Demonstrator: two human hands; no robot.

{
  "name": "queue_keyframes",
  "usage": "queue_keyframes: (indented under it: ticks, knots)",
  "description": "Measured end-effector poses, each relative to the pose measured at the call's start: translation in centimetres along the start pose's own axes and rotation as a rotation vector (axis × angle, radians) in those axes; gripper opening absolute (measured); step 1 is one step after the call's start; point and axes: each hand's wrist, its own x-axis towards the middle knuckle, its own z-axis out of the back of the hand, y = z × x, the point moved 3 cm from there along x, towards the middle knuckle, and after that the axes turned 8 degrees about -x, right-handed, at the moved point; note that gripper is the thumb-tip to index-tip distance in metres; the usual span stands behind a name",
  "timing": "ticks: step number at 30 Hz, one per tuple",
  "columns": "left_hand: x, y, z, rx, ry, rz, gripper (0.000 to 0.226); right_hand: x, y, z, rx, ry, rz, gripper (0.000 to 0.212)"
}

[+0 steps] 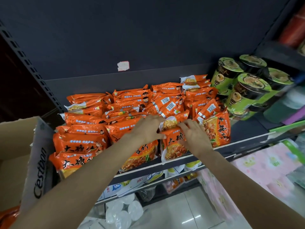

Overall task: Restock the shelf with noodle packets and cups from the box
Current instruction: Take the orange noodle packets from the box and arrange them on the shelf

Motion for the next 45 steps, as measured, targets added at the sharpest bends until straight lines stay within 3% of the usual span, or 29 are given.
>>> queue_keyframes:
  ticks: [6,10,15,20,26,32,38,45]
  knots:
    - [-1.0,-1.2,0.4,0.065,-0.134,-0.056,0.061,-0.5,0.7,0.7,0.242,-0.111,0.015,0.045]
    - [-4.5,-0.5,2.5,-0.013,-0.37,-0.005,0.041,0.1,3.2,2.6,0.519,-0.164,0.036,0.032]
    - [-12.8,4.1,4.8,-0.119,-0.65,0.123,0.027,0.3,10.5,5.4,0.598,-0.123,0.199,0.029]
    - [-23.2,11.1,7.3,-0.133,-0.811,0.303,0.031,-0.3,21.4,7.7,0.615,-0.099,0.388,0.026]
    - [-36.0,23.2,8.1,-0.059,-0.747,0.586,0.025,-1.6,37.2,7.5,0.643,-0.04,0.516,0.022]
    - [-46.4,33.7,6.6,-0.062,-0.561,0.818,0.047,-2.5,49.8,2.5,0.551,0.221,0.492,0.031]
    - [-50.7,38.2,4.2,-0.402,-0.427,0.76,0.052,-2.5,56.3,-3.5,0.417,0.478,0.465,0.049]
    - [-51.5,39.0,3.7,-0.646,-0.476,0.739,0.055,-2.0,58.2,-9.2,0.324,0.712,0.426,0.076]
